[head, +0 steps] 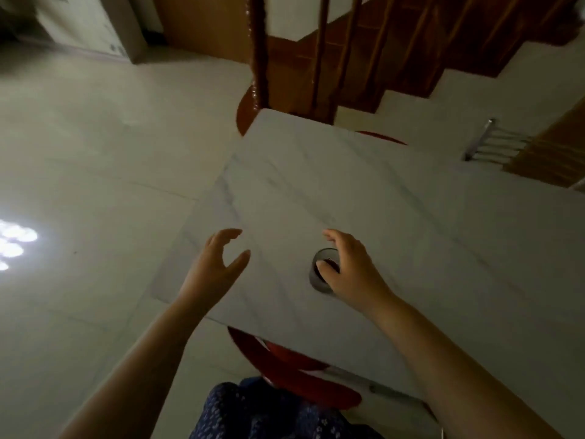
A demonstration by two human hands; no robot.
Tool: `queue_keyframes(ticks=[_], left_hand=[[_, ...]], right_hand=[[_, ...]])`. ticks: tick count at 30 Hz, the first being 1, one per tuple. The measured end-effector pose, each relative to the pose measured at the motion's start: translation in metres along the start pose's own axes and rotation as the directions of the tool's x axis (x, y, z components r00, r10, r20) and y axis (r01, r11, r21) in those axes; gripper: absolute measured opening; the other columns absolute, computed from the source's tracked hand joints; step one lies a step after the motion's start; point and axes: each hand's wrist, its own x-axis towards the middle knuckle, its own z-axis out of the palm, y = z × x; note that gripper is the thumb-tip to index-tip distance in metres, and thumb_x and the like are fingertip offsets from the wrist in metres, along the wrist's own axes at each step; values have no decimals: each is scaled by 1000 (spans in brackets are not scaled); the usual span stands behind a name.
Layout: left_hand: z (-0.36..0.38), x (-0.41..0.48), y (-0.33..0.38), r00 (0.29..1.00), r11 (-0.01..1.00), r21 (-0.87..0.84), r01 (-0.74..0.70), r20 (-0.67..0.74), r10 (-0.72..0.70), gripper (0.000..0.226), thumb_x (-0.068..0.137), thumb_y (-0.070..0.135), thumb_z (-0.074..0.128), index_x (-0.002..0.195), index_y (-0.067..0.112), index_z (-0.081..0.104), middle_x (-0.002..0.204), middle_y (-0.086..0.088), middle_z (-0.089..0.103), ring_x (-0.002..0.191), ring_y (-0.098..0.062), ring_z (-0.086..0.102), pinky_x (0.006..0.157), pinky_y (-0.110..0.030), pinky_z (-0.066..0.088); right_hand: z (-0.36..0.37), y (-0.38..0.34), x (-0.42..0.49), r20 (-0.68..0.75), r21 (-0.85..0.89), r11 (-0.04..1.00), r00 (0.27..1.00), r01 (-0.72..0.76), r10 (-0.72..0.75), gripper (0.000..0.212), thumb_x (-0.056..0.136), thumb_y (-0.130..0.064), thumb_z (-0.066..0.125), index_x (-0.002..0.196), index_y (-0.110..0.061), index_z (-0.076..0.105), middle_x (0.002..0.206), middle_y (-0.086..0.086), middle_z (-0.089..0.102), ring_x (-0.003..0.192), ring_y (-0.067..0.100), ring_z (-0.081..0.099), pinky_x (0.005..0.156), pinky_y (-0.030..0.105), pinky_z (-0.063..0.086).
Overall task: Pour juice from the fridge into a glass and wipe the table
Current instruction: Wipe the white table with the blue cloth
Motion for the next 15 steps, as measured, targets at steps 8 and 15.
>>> queue_keyframes(ticks=[8, 15], left_hand=[[-100, -114, -37, 932, 974, -63, 217, -284, -226, 39, 85, 47, 58, 121, 33, 54, 121, 15, 48, 114, -3, 44, 96, -29, 35], [-199, -237, -93, 739, 897, -279, 343, -510, -441, 24, 93, 28, 57, 116, 26, 60, 114, 8, 62, 110, -9, 56, 95, -33, 44]], right_hand=[[66, -102, 19, 257, 51, 950, 915, 309, -312, 34, 91, -39, 46, 123, -26, 48, 119, -11, 44, 115, 8, 40, 94, 26, 33], [172, -227, -11, 457, 118, 850, 732, 514, -506, 34, 91, -35, 47, 123, -24, 49, 116, -10, 44, 116, 11, 42, 98, 34, 38]])
